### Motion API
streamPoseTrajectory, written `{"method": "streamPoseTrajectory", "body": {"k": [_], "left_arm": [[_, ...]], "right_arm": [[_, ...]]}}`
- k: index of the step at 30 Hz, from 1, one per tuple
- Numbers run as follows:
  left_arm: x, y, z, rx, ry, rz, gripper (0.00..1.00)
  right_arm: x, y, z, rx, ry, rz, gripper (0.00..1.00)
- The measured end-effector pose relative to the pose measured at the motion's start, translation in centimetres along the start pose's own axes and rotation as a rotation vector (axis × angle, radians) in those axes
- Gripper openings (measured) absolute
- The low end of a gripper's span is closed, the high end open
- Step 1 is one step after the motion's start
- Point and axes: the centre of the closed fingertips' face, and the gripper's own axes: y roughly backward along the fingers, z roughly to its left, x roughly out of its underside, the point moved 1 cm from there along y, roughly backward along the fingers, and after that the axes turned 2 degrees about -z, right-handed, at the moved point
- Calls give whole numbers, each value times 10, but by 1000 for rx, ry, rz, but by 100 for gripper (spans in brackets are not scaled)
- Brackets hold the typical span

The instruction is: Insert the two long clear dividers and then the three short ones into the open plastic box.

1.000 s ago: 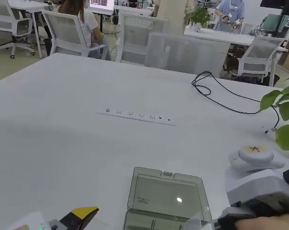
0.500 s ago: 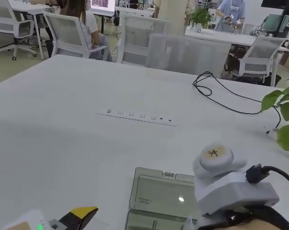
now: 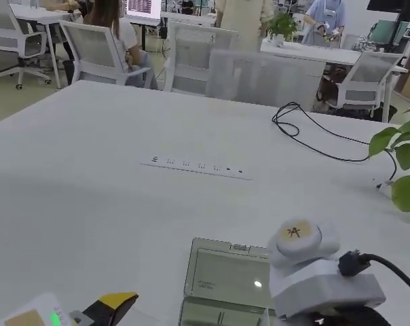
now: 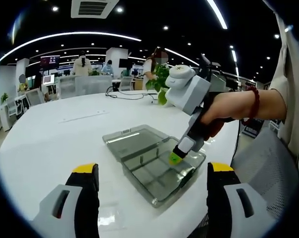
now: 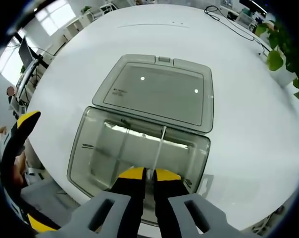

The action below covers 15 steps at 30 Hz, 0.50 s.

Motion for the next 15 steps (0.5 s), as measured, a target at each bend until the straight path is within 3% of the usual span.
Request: {"method": "streamPoseTrajectory", "body": {"k": [10,15], "left_arm": [[-3,9,3,-30,-10,17,91],[-4,15,6,-55,-17,27,90]], "right_arm": [[-2,1,4,-116,29,-42,13],[-10,9,9,-170,80,-118,22]]}}
